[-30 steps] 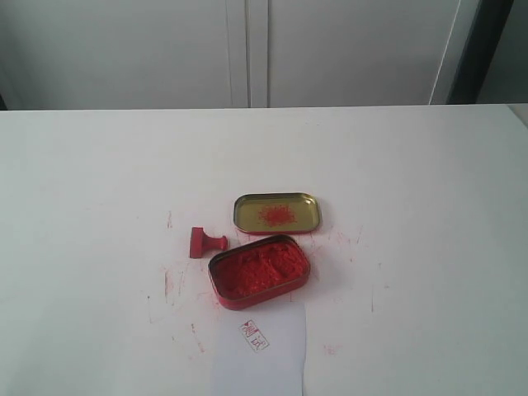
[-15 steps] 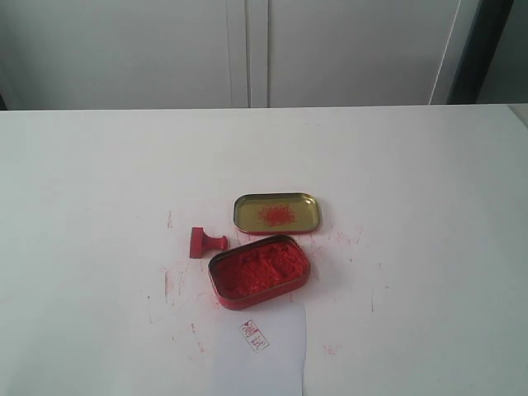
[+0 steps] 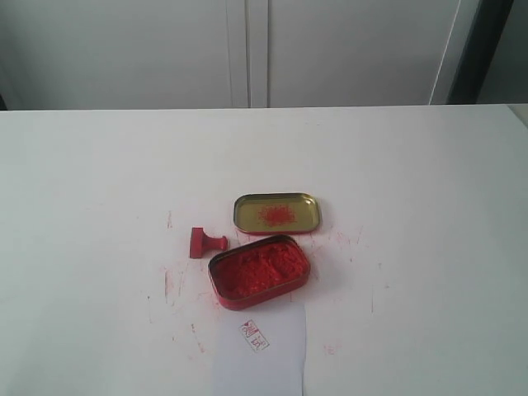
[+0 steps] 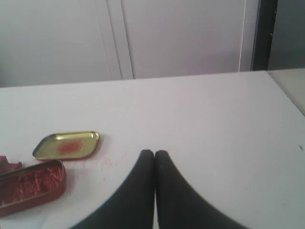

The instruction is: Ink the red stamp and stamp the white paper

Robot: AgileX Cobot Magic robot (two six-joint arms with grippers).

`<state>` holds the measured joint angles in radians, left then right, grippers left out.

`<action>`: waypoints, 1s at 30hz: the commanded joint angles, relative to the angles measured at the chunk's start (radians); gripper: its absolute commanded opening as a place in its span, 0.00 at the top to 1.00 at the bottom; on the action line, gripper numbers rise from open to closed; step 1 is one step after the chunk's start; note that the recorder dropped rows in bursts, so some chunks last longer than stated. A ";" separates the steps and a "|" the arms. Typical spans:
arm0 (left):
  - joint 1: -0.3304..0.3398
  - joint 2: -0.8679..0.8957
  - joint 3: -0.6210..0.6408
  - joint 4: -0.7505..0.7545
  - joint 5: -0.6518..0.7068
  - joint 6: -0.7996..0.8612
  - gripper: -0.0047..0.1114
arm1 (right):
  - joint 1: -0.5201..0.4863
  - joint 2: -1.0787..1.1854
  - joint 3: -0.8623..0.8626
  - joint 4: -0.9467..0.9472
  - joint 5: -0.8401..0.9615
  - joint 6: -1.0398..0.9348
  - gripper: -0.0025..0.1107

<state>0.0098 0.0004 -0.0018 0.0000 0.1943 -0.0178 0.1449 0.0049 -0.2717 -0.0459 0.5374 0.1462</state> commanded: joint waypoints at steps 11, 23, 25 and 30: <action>-0.003 0.000 0.002 -0.006 0.000 -0.004 0.96 | -0.004 -0.005 0.237 -0.005 -0.150 -0.012 0.98; -0.003 0.000 0.002 -0.006 0.000 -0.004 0.96 | -0.004 -0.005 0.272 -0.005 -0.195 -0.010 0.98; -0.003 0.000 0.002 -0.006 0.000 -0.004 0.96 | -0.004 -0.005 0.272 -0.005 -0.195 -0.010 0.98; -0.003 0.000 0.002 -0.006 0.000 -0.004 0.96 | -0.004 -0.005 0.272 -0.005 -0.193 -0.010 0.98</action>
<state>0.0098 0.0004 -0.0018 0.0000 0.1943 -0.0178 0.1449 0.0049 -0.0044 -0.0459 0.3586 0.1462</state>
